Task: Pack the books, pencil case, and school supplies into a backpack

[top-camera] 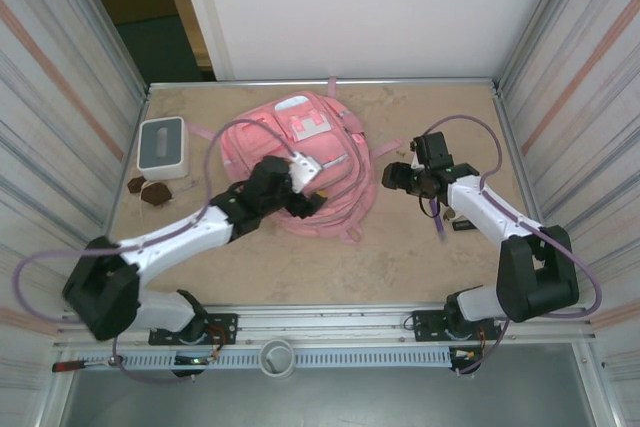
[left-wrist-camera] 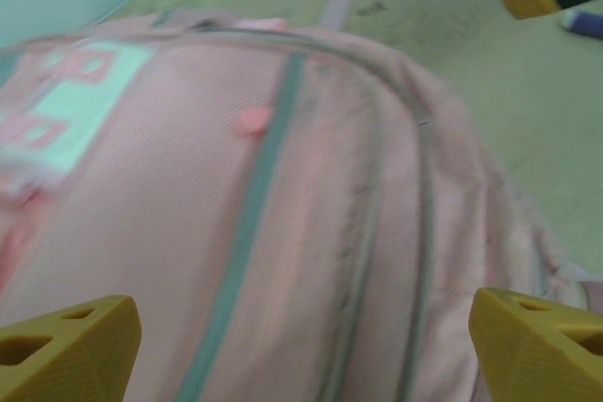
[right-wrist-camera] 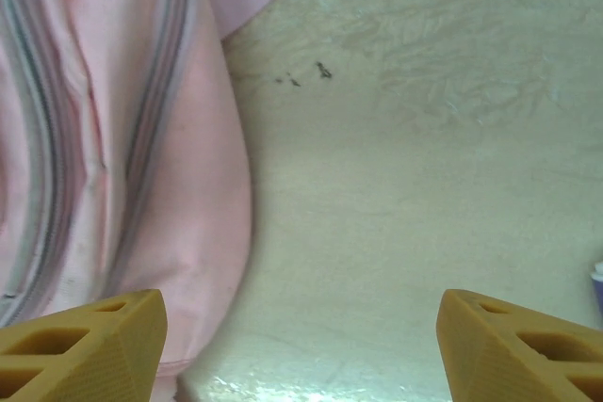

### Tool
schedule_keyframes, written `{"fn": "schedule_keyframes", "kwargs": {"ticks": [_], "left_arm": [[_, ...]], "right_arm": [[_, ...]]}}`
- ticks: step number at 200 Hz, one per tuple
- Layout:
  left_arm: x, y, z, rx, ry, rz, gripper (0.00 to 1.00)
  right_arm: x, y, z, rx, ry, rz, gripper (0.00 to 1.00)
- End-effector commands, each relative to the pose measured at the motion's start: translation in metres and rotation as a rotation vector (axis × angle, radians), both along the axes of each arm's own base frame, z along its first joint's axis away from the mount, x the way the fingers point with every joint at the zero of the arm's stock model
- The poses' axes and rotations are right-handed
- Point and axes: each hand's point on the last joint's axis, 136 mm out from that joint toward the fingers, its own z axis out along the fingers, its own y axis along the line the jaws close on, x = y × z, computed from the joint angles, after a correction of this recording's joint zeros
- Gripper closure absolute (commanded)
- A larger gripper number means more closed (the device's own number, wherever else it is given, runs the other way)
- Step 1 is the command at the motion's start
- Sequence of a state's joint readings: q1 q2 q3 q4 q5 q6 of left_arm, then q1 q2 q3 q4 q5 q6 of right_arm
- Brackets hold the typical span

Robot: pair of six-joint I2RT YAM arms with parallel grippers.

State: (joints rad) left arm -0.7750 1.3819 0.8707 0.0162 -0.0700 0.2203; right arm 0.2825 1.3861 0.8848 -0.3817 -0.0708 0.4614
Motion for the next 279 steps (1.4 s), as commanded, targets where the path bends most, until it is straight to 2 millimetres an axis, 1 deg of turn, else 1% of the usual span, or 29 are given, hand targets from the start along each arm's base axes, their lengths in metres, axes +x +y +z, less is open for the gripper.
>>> {"fn": "schedule_keyframes", "kwargs": {"ticks": [1,24,47,58,81,99,117,137,171,224,243,279], "left_arm": [[0.008,-0.015,-0.009,0.149,-0.047,-0.101,0.08],[0.017,-0.019,-0.021,0.213,-0.050,-0.117,0.08],[0.031,-0.008,-0.030,0.271,-0.026,-0.081,0.12],[0.037,-0.003,-0.028,0.272,-0.019,-0.066,0.16],[0.041,0.000,-0.018,0.214,-0.002,-0.070,0.25],[0.043,0.001,-0.013,0.148,0.021,-0.077,0.32],[0.047,0.006,-0.016,0.120,0.053,-0.065,0.41],[0.046,0.008,-0.019,0.105,0.074,-0.067,0.49],[0.042,0.004,-0.010,0.018,0.097,-0.099,0.60],[0.038,0.004,-0.004,-0.061,0.124,-0.119,0.81],[0.037,0.005,-0.004,-0.065,0.126,-0.120,0.87],[0.036,0.005,-0.002,-0.072,0.123,-0.122,0.96]], "right_arm": [[-0.013,-0.010,-0.008,-0.043,0.032,-0.018,0.26],[-0.017,-0.013,-0.015,-0.049,0.051,-0.028,0.26],[-0.018,-0.018,-0.016,-0.058,0.059,-0.042,0.26],[-0.019,-0.021,-0.017,-0.064,0.063,-0.049,0.26],[-0.021,-0.029,-0.020,-0.086,0.082,-0.075,0.25],[-0.024,-0.042,-0.025,-0.118,0.118,-0.125,0.25],[-0.030,-0.056,-0.033,-0.161,0.165,-0.178,0.25],[-0.036,-0.071,-0.039,-0.223,0.203,-0.224,0.25],[-0.043,-0.091,-0.050,-0.317,0.271,-0.271,0.25],[-0.041,-0.087,-0.063,-0.316,0.325,-0.250,0.31],[-0.041,-0.087,-0.066,-0.320,0.342,-0.249,0.33],[-0.043,-0.087,-0.073,-0.316,0.394,-0.249,0.33]]}}
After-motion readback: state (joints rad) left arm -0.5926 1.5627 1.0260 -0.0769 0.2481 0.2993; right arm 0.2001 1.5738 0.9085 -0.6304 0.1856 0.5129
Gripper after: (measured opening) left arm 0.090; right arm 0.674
